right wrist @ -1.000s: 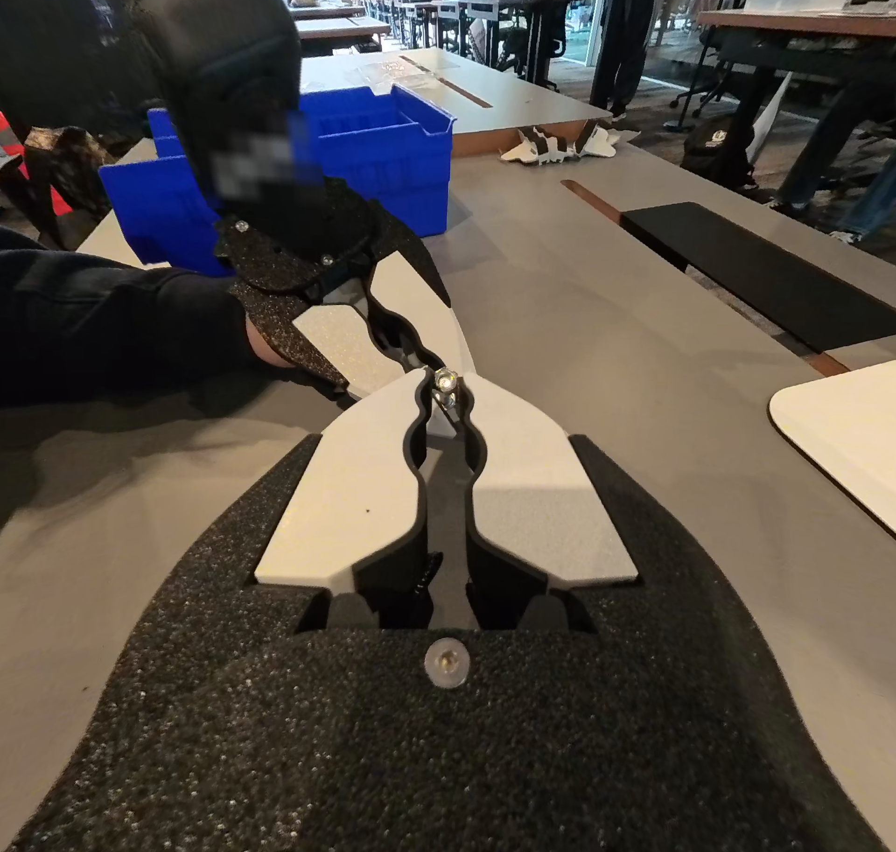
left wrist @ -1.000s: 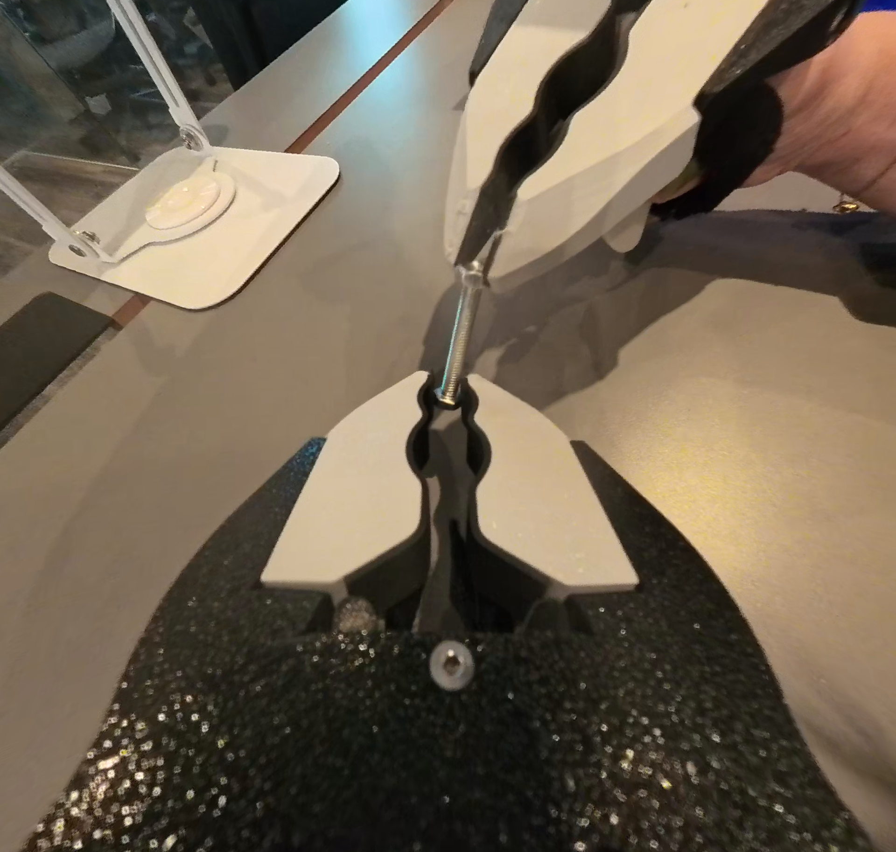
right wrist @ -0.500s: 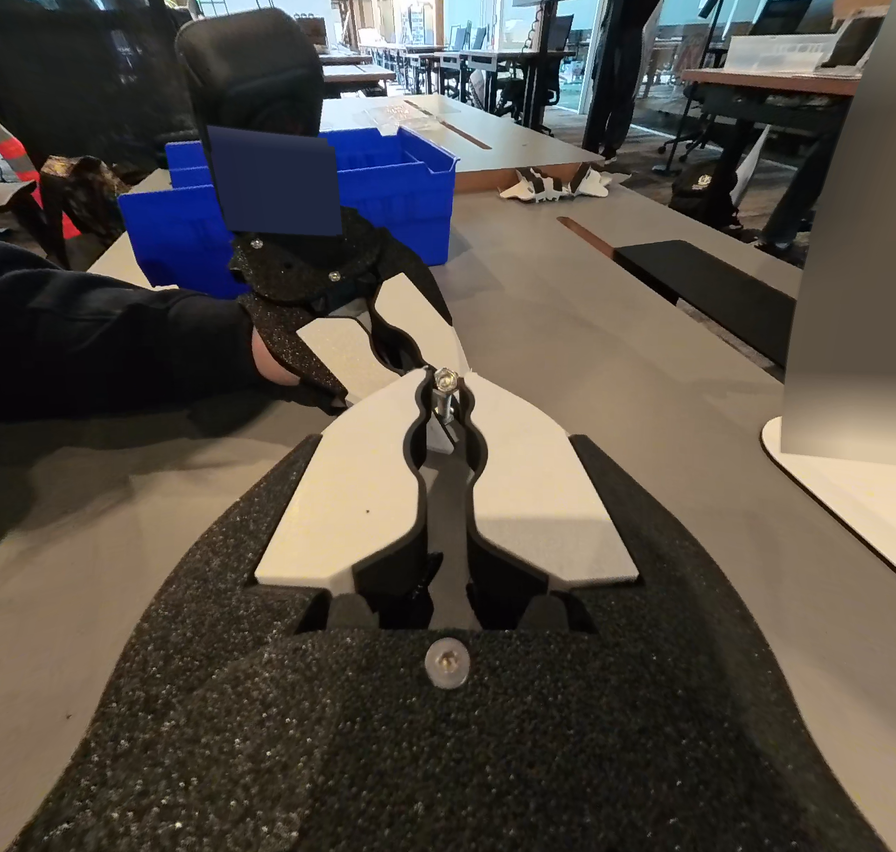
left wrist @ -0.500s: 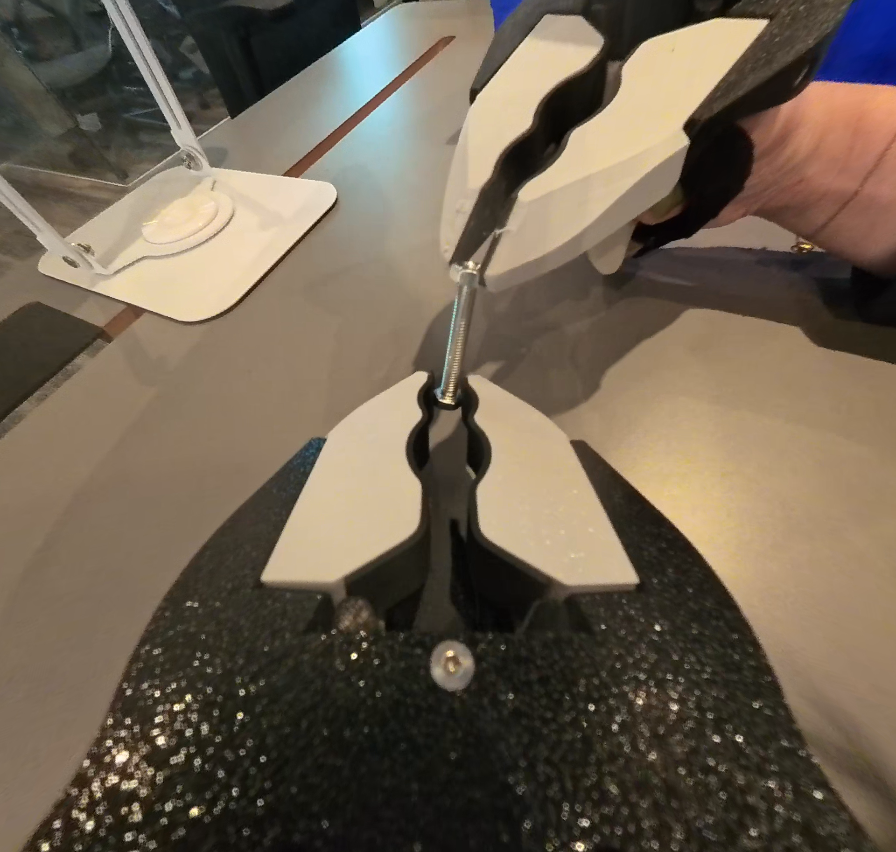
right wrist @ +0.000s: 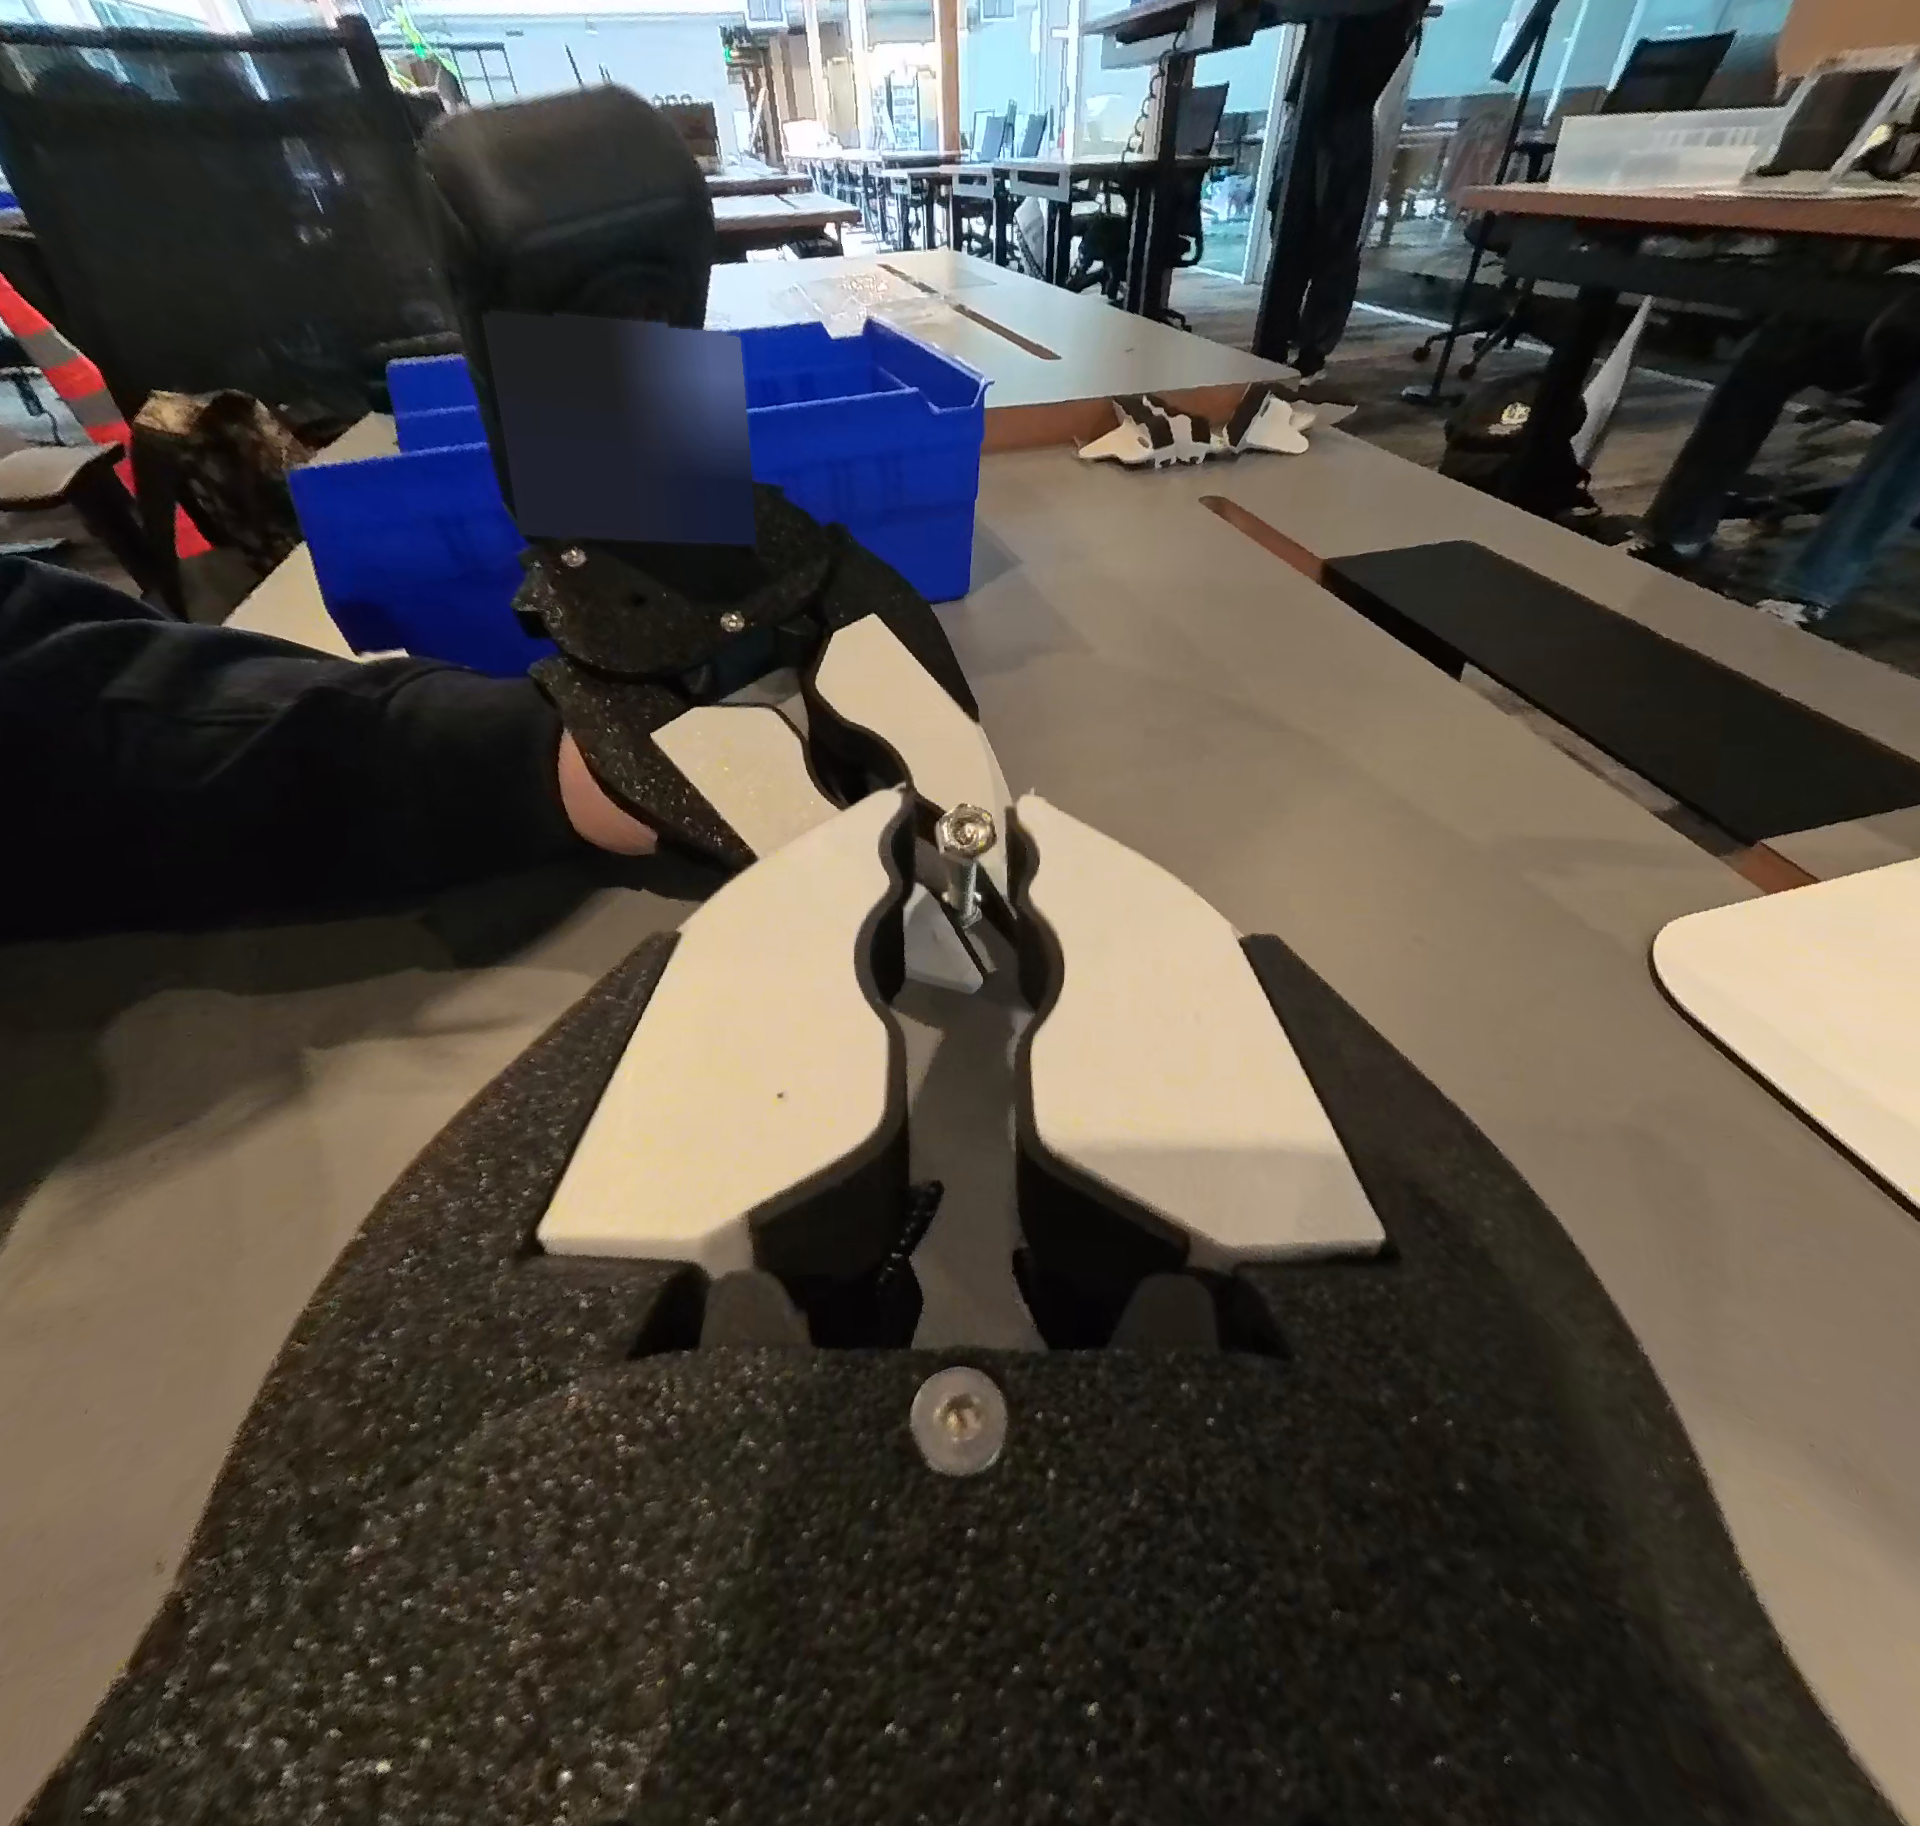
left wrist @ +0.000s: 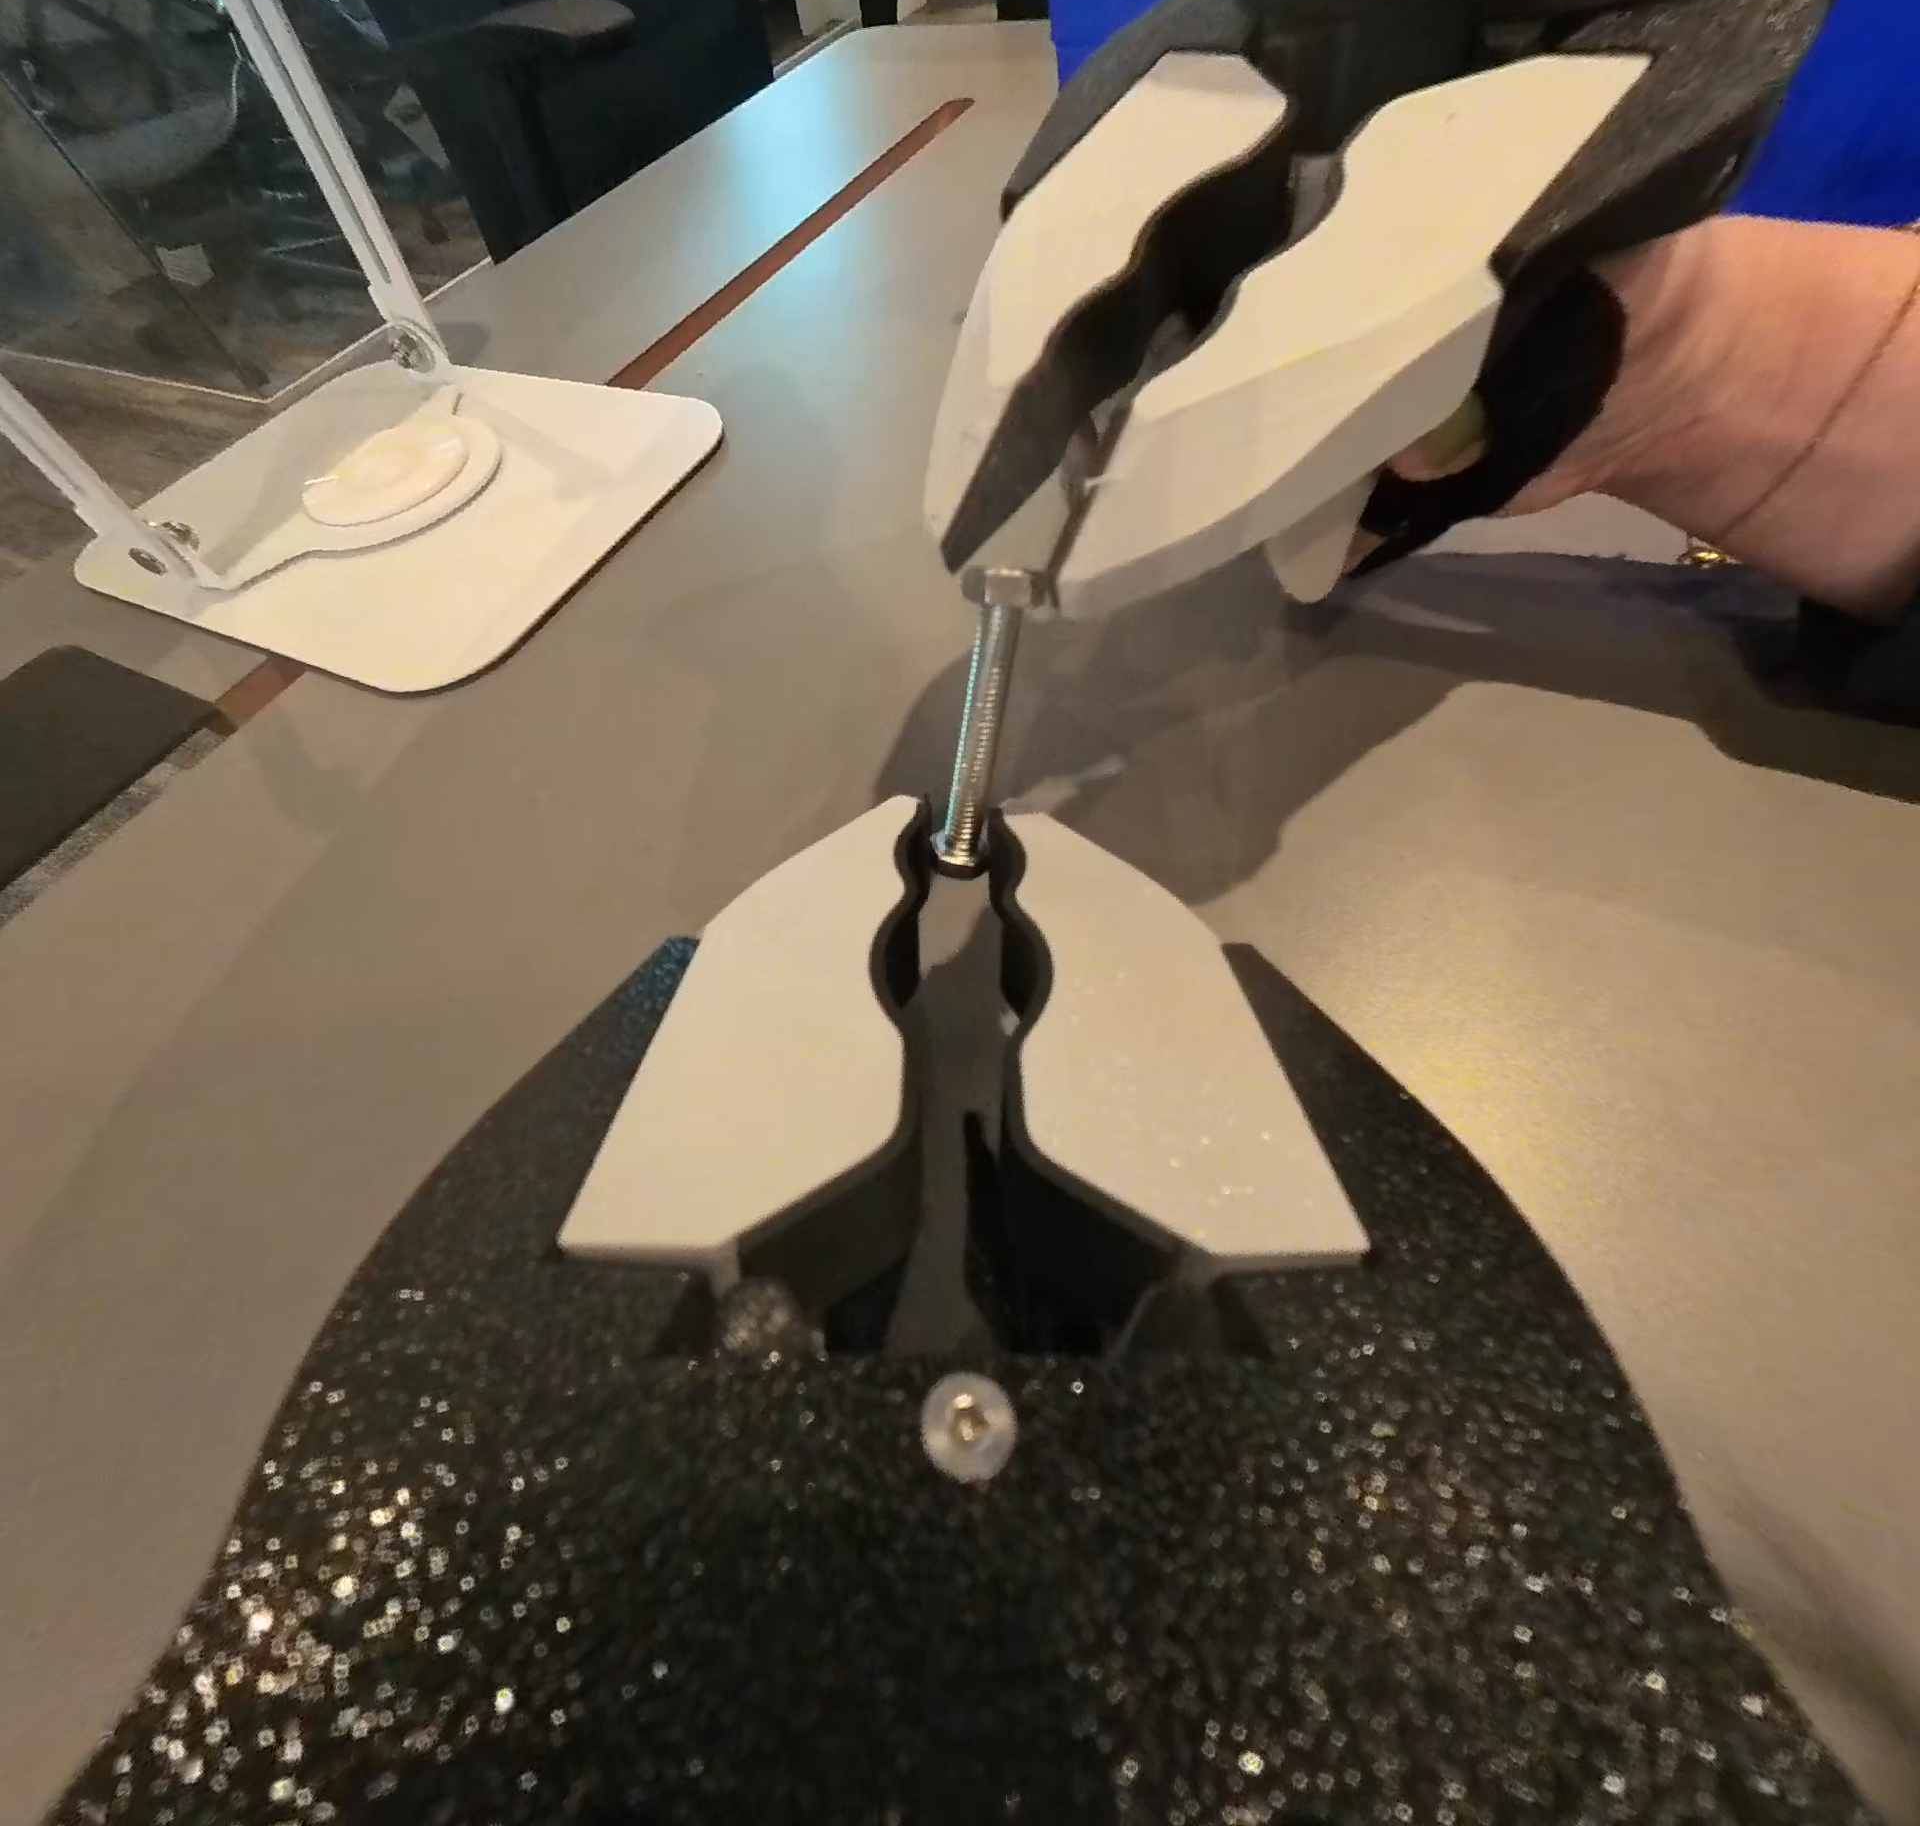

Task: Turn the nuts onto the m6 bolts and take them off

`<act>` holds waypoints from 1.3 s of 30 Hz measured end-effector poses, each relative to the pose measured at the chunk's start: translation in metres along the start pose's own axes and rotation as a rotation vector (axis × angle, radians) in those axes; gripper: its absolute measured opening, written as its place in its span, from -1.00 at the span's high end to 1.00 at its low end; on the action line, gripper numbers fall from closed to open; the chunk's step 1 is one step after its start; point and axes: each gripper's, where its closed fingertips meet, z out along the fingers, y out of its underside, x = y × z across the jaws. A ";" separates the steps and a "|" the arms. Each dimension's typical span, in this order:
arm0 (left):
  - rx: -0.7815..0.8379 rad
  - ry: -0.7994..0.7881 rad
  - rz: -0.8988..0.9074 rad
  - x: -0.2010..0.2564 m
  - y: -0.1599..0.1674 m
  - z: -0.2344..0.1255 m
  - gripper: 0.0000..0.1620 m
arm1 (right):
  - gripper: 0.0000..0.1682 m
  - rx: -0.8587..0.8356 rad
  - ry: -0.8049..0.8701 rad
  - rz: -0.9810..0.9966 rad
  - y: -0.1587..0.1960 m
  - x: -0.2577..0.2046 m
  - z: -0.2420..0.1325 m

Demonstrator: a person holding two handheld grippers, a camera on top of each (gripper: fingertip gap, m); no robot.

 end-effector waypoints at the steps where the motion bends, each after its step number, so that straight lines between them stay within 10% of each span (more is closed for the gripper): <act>1: 0.005 0.002 -0.005 0.000 -0.001 0.000 0.87 | 0.81 0.011 -0.004 0.004 -0.002 0.000 -0.001; 39: 0.203 0.053 -0.159 -0.006 -0.024 -0.014 0.88 | 0.70 0.183 -0.045 0.046 -0.029 -0.010 0.007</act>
